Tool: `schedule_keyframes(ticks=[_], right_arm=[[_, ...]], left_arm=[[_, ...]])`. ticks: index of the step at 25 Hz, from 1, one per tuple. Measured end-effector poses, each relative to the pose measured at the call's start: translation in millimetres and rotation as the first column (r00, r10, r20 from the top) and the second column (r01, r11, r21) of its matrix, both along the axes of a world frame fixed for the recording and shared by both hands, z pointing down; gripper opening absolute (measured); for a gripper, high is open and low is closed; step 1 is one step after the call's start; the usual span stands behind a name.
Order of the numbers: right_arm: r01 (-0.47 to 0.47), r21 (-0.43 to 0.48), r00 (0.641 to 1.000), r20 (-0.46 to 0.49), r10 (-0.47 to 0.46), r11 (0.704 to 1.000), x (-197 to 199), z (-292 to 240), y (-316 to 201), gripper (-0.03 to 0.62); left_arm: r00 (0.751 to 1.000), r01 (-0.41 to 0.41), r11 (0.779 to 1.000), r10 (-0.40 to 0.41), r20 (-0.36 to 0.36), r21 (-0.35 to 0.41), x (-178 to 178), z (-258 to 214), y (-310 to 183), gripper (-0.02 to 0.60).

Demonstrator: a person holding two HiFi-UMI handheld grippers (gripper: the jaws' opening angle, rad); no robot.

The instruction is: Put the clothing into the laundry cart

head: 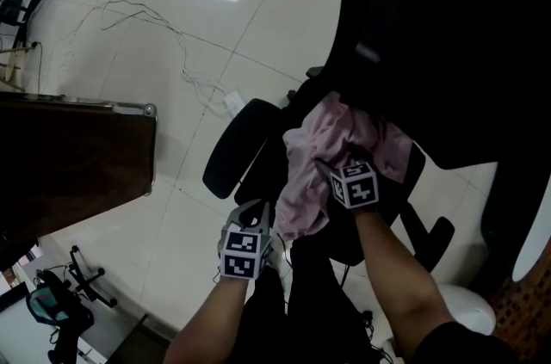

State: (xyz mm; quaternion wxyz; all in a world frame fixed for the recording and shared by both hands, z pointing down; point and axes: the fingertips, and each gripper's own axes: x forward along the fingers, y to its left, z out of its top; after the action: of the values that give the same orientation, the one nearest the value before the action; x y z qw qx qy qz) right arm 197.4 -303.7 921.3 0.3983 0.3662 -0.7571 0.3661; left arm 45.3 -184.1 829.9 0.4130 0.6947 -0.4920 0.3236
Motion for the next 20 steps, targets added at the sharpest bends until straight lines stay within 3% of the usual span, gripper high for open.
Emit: schedule_keyframes(ticks=[6, 10, 11, 16, 20], right_arm=[[0.112, 0.019, 0.992, -0.052, -0.111, 0.993, -17.1, 21.6, 0.2, 0.443], [0.110, -0.017, 0.993, -0.047, -0.111, 0.994, -21.7, 28.9, -0.8, 0.402], [0.104, -0.025, 0.994, -0.043, -0.105, 0.994, -22.6, 29.9, -1.0, 0.383], [0.027, -0.042, 1.000, 0.000, -0.027, 0.999, -21.1, 25.2, -12.4, 0.153], [-0.003, -0.038, 0.999, 0.036, 0.004, 0.999, -15.3, 23.7, -11.2, 0.112]], left_arm=[[1.000, 0.024, 1.000, -0.024, -0.011, -0.005, -0.8, 9.9, -4.0, 0.000], [0.999, 0.028, 1.000, -0.028, -0.019, -0.001, 0.9, 13.5, -8.2, 0.000], [0.999, 0.032, 0.999, -0.032, -0.020, 0.000, 0.7, 14.3, -9.8, 0.000], [0.999, 0.043, 0.999, -0.043, -0.025, 0.011, 4.0, 13.7, -15.0, 0.000], [0.999, 0.040, 0.999, -0.040, -0.029, 0.016, 7.4, 7.1, -10.8, 0.000]])
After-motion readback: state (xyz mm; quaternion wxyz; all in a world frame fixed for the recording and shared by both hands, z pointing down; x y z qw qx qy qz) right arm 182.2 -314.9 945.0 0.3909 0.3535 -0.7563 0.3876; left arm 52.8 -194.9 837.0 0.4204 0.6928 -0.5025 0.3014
